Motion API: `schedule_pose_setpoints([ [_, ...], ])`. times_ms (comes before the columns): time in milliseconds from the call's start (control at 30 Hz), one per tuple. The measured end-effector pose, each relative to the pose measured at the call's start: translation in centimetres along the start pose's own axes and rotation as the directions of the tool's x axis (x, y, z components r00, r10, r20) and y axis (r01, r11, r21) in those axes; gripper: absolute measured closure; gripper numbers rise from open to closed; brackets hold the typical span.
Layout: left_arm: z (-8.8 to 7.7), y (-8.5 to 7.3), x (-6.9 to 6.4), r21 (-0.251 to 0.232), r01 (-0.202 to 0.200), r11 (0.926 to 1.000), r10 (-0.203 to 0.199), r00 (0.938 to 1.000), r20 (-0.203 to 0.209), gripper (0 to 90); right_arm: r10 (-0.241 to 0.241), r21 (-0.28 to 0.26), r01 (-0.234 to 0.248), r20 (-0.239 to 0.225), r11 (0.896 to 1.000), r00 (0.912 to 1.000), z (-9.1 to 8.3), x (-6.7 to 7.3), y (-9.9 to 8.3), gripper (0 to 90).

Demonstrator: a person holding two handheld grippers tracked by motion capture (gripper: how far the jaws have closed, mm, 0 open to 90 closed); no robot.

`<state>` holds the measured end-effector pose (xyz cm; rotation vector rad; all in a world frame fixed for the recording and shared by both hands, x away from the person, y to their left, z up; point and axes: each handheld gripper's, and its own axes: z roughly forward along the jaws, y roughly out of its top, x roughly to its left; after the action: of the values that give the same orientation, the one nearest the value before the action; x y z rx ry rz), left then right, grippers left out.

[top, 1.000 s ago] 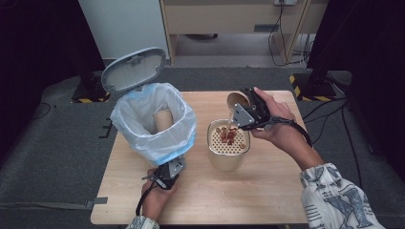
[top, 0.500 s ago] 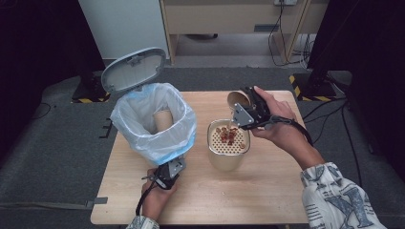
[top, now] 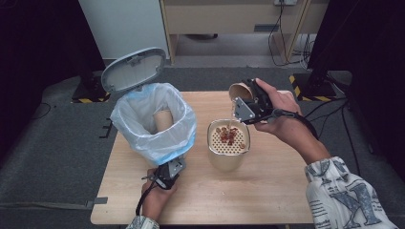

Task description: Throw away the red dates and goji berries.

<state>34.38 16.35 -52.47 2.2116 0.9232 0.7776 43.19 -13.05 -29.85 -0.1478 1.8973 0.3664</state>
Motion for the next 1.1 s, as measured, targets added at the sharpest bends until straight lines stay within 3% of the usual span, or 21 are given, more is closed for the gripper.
schedule_pose_setpoints([
  [400,0.01,-0.01,0.01,-0.001,0.002,1.0000,-0.002,1.0000,0.001,88.9,-0.094,0.031,0.093,0.032,0.995,0.9951,-0.27,-0.25,0.05,34.1],
  [767,0.01,-0.02,0.02,-0.001,0.002,1.0000,-0.002,1.0000,0.001,88.9,-0.097,0.035,0.096,0.037,0.995,0.9946,-0.38,-0.43,0.24,34.2],
  [1100,0.01,-0.01,-0.01,-0.002,0.003,1.0000,-0.003,1.0000,-0.001,88.9,-0.157,0.044,0.155,0.051,0.987,0.9862,-0.49,-0.53,0.74,34.1],
])
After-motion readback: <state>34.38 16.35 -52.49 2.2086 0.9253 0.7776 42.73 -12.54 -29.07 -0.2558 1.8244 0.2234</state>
